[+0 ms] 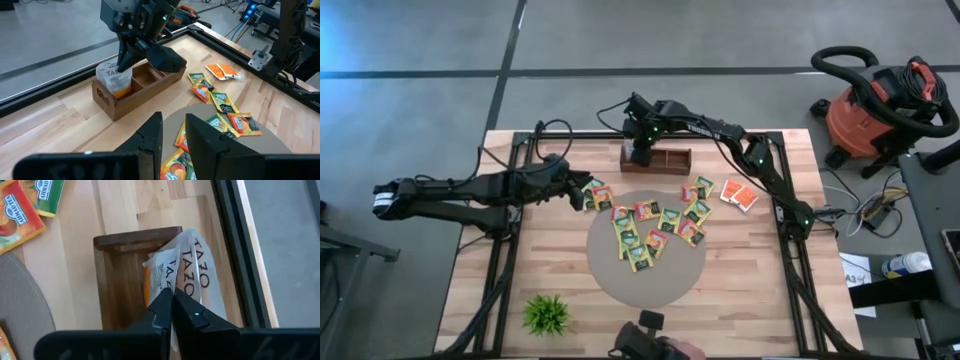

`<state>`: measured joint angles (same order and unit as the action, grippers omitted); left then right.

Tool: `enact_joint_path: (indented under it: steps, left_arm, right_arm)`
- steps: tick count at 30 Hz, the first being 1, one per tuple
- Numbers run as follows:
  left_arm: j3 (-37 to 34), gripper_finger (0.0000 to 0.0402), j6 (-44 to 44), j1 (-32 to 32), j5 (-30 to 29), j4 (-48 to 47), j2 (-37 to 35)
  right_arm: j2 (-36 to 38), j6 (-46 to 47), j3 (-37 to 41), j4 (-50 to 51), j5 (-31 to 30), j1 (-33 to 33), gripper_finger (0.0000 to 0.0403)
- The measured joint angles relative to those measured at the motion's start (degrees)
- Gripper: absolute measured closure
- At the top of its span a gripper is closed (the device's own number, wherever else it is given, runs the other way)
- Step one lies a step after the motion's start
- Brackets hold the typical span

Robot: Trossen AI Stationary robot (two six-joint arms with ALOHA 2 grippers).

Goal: Pick & Place Tea
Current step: Put the white tea bag into the left section of the wooden organizer

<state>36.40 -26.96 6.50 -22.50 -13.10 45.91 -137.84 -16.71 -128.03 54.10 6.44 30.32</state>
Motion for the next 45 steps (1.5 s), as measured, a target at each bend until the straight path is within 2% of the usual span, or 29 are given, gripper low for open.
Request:
enact_joint_path:
  steps: [14,20,24,28,35,40,45]
  left_arm:
    - [-0.02,0.0324,0.24,0.00,0.04,-1.36,0.00]
    - [-0.02,0.0324,0.26,0.00,0.07,-1.46,0.00]
    - [-0.02,0.0324,1.52,0.00,0.11,-1.51,0.00]
    - [-0.02,0.0324,3.40,0.00,0.11,-1.53,0.00]
    - [-0.02,0.0324,7.59,0.00,0.11,-1.55,0.00]
    - [-0.02,0.0324,11.32,0.01,0.11,-1.53,0.00]
    - [-0.02,0.0324,15.16,0.04,0.11,-1.53,0.00]
  right_arm:
    - [4.18,0.07,-0.06,2.94,-0.39,-0.16,0.0278]
    - [6.88,0.55,1.41,10.40,-0.87,-0.14,0.0271]
    - [10.31,3.78,5.56,10.36,1.17,-0.08,0.0281]
    - [17.00,8.27,15.41,4.64,1.41,-0.17,0.0293]
    - [36.63,20.01,41.89,-9.78,-0.70,-0.32,0.0304]
    - [47.30,31.41,55.79,-9.89,-5.43,-1.80,0.0300]
    - [53.42,43.36,65.18,-6.12,-10.62,-5.11,0.0296]
